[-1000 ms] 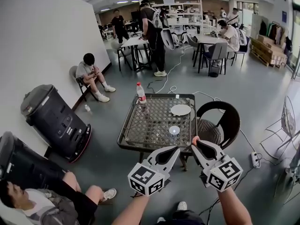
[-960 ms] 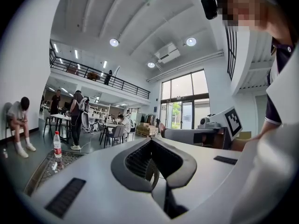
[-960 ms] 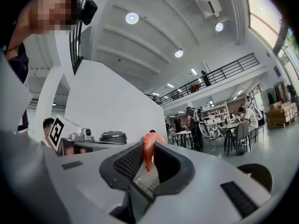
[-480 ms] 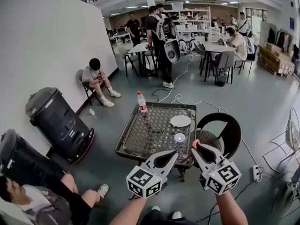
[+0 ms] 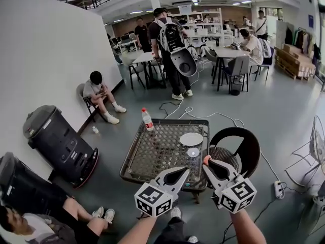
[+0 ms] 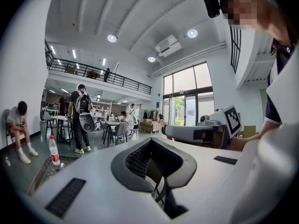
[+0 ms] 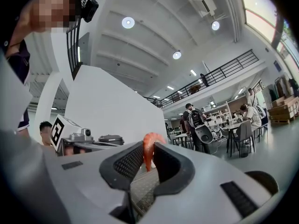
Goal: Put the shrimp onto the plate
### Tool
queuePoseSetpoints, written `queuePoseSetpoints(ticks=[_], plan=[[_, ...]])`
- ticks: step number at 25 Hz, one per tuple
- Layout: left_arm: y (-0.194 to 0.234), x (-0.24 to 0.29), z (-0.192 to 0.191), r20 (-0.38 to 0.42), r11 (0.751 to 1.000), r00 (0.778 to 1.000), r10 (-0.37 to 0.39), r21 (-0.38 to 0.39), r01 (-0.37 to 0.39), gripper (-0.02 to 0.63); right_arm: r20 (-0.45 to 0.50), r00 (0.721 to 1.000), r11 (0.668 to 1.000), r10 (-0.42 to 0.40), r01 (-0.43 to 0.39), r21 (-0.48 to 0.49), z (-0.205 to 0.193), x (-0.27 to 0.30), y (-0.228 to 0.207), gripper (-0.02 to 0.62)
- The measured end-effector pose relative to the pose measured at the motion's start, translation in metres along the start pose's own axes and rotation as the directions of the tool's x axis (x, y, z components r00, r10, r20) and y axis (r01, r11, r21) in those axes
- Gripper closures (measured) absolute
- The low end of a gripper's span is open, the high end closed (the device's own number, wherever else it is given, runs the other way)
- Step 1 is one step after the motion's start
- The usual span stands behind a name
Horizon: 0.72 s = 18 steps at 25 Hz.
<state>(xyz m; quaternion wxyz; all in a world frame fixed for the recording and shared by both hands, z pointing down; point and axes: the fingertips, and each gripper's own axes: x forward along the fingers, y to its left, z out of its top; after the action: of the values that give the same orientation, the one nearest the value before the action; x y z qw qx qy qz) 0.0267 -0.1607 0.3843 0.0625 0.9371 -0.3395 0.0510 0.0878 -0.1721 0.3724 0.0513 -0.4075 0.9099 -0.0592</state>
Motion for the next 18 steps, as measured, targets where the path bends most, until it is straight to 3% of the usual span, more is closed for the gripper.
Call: queuePoseSetpoints(ticks=[18], plan=[[0.154, 0.105, -0.010, 0.001, 0.994, 0.994, -0.110, -0.013, 0.110, 0.598, -0.103, 0.984, 0.989, -0.146, 0.144, -0.025, -0.025, 0.141, -0.103, 0.524]])
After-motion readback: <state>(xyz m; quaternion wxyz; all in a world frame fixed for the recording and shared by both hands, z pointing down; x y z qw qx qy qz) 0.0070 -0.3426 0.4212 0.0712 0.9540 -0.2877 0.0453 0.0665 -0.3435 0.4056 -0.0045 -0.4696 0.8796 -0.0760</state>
